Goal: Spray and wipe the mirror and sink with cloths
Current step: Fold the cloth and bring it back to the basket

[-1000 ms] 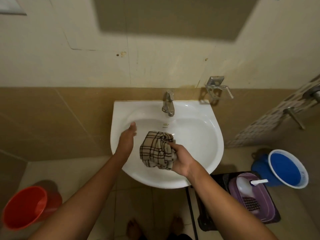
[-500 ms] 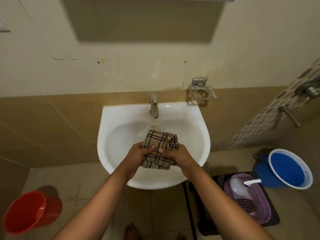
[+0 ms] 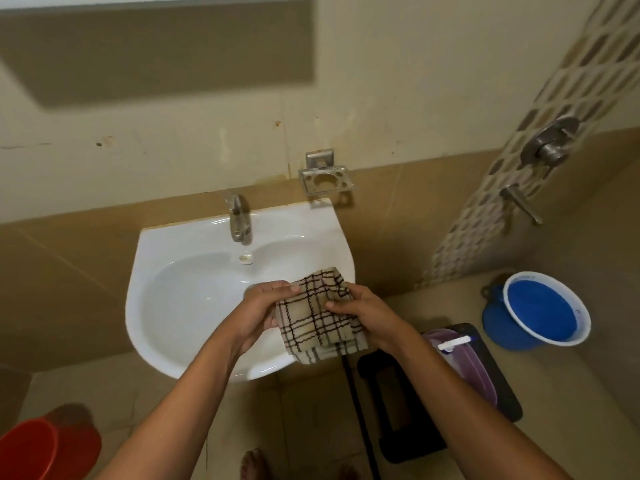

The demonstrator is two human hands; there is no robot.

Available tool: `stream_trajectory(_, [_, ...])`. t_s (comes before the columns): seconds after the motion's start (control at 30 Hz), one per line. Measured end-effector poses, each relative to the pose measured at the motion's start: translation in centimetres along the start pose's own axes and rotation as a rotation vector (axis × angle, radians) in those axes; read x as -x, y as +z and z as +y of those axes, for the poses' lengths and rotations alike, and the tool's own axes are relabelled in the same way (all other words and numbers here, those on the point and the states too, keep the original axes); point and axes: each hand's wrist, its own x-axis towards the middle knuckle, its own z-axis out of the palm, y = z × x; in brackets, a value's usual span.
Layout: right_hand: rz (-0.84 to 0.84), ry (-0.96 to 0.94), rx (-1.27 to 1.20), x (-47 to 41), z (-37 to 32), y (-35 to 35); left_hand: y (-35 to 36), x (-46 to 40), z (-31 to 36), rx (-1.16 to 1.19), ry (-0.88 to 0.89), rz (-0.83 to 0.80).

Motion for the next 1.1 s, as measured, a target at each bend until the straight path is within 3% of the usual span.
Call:
stream_trajectory(0.1, [-0.079,0.041,0.111,1.0,-1.1,-1.7,0.7,-1.0,1.8,-0.166,-0.101,-0.169])
stream_trajectory(0.23, [-0.044,0.093,0.163,1.7,-2.6,-2.9,2.6,-2.7,3.8,-0.289,-0.214,-0.398])
stream_trajectory(0.3, [0.041,0.084,0.000,2.3,-2.6,-3.6,3.8,-3.7,3.9,-0.300,-0.217,-0.424])
stream_trajectory(0.47, [0.179,-0.144,-0.886,4.8,0.2,-3.5,6.4,-5.5,3.6,-0.059,-0.128,-0.437])
stream_trajectory(0.53, [0.252,-0.221,-0.962,5.6,1.8,-2.0,7.3,-6.1,3.1,-0.005,-0.135,-0.464])
stream_trajectory(0.67, [0.409,-0.207,-0.786,7.2,3.3,-0.4,8.9,-7.8,1.7,-0.039,-0.181,-0.507])
stream_trajectory(0.8, [0.732,-0.119,-0.532,9.6,4.3,-1.8,10.9,-8.7,0.9,-0.224,-0.214,-0.590])
stream_trajectory(1.1, [1.029,-0.248,-0.618,13.5,6.6,-5.3,18.0,-9.5,-1.3,-0.211,-0.199,-0.728])
